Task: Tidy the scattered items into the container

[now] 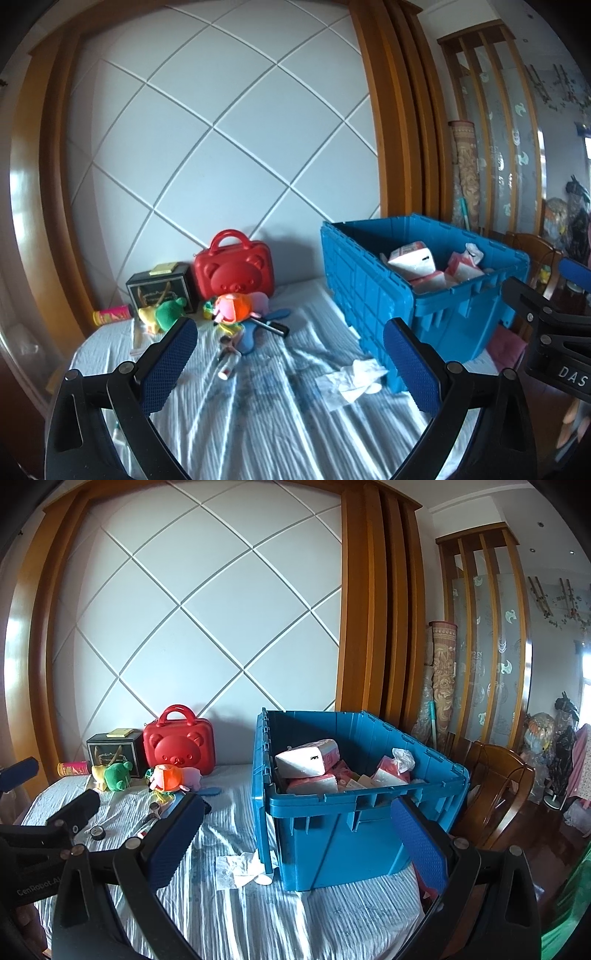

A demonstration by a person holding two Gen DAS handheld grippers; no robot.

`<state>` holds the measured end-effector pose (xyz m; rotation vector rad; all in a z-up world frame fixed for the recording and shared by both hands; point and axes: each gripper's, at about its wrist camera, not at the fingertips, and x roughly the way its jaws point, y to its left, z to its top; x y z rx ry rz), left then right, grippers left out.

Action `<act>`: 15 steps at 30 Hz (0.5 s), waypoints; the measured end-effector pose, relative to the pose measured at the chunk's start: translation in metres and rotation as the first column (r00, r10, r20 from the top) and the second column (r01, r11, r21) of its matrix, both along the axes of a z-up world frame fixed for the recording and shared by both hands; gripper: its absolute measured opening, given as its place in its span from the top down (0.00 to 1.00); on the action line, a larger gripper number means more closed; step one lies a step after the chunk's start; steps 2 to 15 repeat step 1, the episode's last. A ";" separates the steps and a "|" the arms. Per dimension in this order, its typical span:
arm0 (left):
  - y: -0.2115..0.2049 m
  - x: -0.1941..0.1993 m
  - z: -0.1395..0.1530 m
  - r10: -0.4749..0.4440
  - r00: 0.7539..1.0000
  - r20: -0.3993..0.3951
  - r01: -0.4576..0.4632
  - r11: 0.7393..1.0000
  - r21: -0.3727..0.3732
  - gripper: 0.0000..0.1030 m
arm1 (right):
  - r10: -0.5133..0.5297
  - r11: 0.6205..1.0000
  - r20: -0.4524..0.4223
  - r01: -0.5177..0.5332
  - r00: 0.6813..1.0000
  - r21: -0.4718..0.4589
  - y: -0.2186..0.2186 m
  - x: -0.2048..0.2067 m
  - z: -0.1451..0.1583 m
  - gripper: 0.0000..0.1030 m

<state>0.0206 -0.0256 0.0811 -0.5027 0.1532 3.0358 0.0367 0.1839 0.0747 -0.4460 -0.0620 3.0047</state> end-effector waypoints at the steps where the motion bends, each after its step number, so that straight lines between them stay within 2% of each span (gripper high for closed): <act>1: -0.001 0.000 0.001 -0.001 1.000 0.002 0.001 1.000 0.005 0.01 | 0.000 1.000 -0.001 0.000 1.000 -0.001 0.000 0.000 0.000 0.00; 15: -0.001 0.000 0.001 -0.001 1.000 0.002 0.001 1.000 0.005 0.01 | 0.000 1.000 -0.001 0.000 1.000 -0.001 0.000 0.000 0.000 0.00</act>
